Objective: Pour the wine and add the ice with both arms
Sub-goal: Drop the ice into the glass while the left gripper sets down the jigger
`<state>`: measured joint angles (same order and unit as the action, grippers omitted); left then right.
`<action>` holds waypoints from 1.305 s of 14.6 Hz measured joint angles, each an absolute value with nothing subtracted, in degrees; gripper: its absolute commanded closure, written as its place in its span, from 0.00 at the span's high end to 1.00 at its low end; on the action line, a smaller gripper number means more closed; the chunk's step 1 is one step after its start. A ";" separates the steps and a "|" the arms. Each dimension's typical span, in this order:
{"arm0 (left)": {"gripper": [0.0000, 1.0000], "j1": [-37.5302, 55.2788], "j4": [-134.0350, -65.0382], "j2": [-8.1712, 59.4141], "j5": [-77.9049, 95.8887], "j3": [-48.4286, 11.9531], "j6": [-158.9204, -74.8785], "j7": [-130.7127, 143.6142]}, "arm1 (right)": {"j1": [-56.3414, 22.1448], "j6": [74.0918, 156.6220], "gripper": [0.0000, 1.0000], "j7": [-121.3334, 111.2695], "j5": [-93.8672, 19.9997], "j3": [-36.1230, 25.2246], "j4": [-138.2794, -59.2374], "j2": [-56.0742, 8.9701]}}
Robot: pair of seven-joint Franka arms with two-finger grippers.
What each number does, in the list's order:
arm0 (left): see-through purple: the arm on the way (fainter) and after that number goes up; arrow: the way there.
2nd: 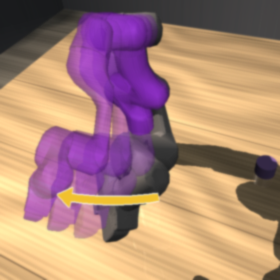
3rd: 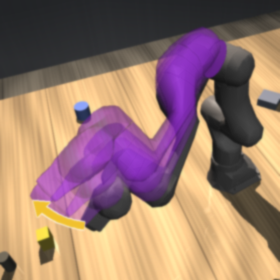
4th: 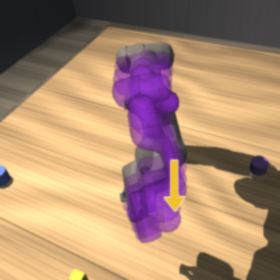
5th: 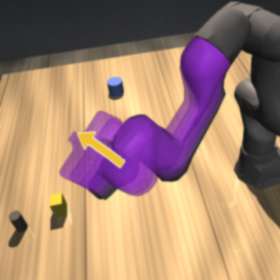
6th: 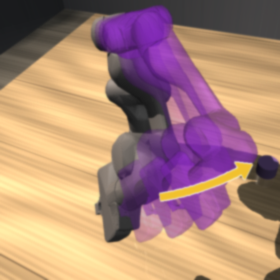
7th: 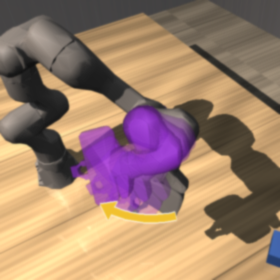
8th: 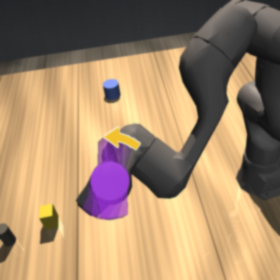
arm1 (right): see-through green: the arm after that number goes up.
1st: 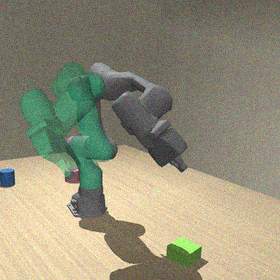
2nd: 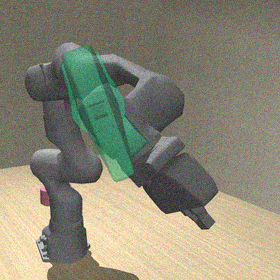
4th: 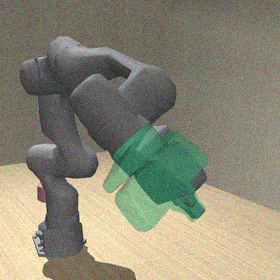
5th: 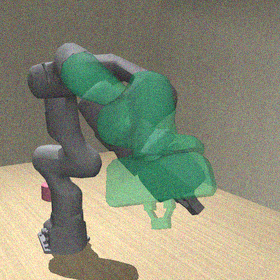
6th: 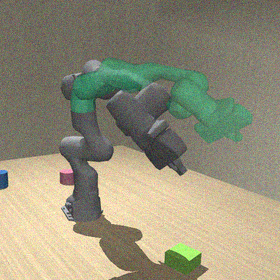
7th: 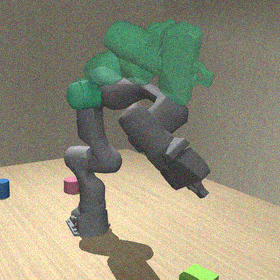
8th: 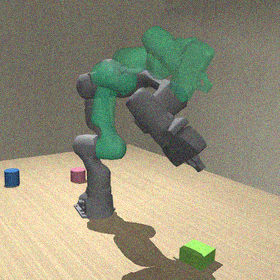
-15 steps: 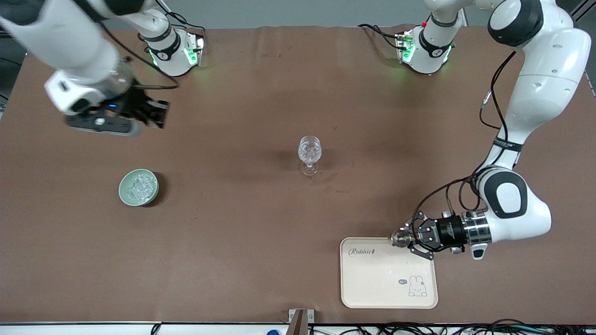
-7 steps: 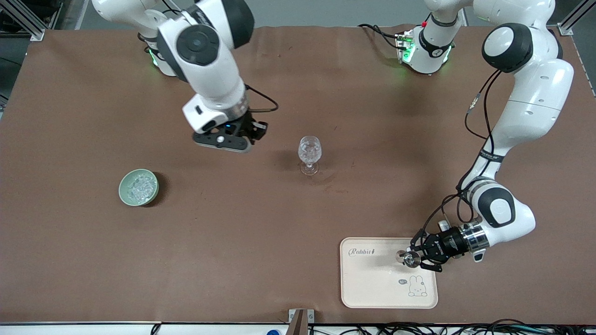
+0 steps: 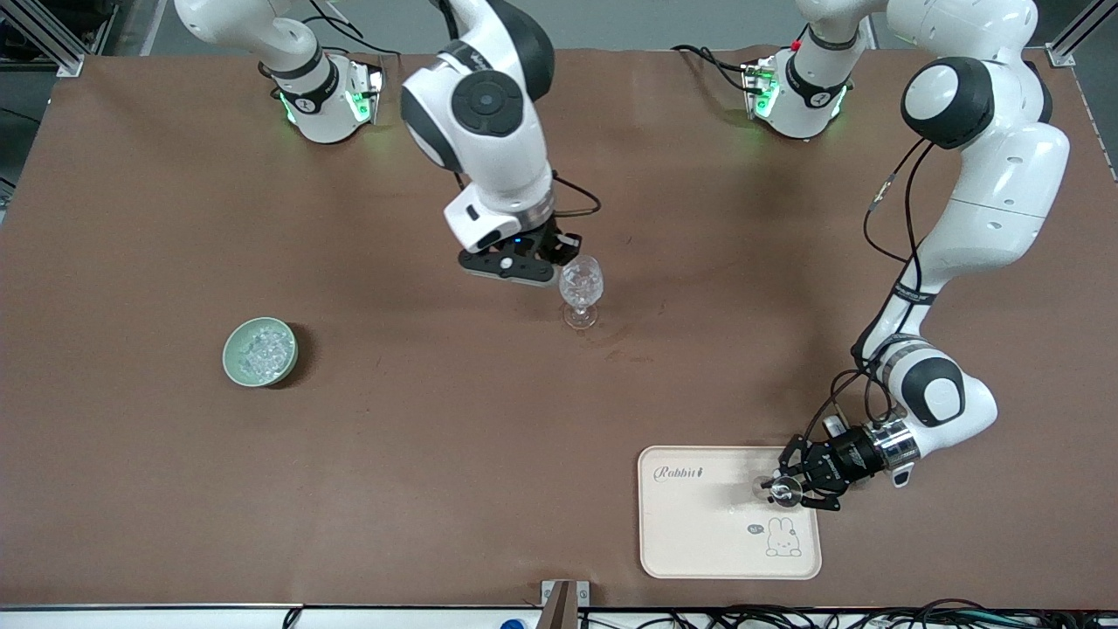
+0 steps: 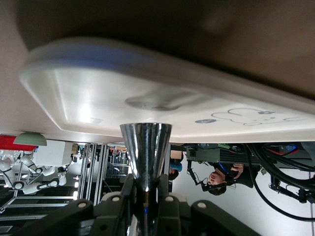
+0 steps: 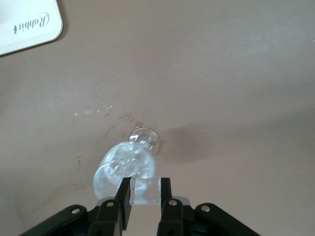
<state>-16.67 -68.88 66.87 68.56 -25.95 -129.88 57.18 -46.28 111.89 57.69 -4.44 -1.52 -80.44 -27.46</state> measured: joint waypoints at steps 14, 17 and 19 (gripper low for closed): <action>1.00 -16.41 -68.83 67.39 68.67 -24.38 -129.98 54.64 | -50.15 114.40 0.20 59.99 -4.44 -1.62 -77.79 -33.61; 1.00 -17.29 -68.77 65.79 60.68 -24.38 -127.91 54.40 | -50.17 114.40 0.58 59.99 -4.44 -1.63 -77.67 -33.62; 1.00 -18.88 -68.60 63.30 49.85 -24.40 -123.76 55.03 | -50.18 114.40 0.64 59.99 -4.44 -1.65 -77.60 -33.62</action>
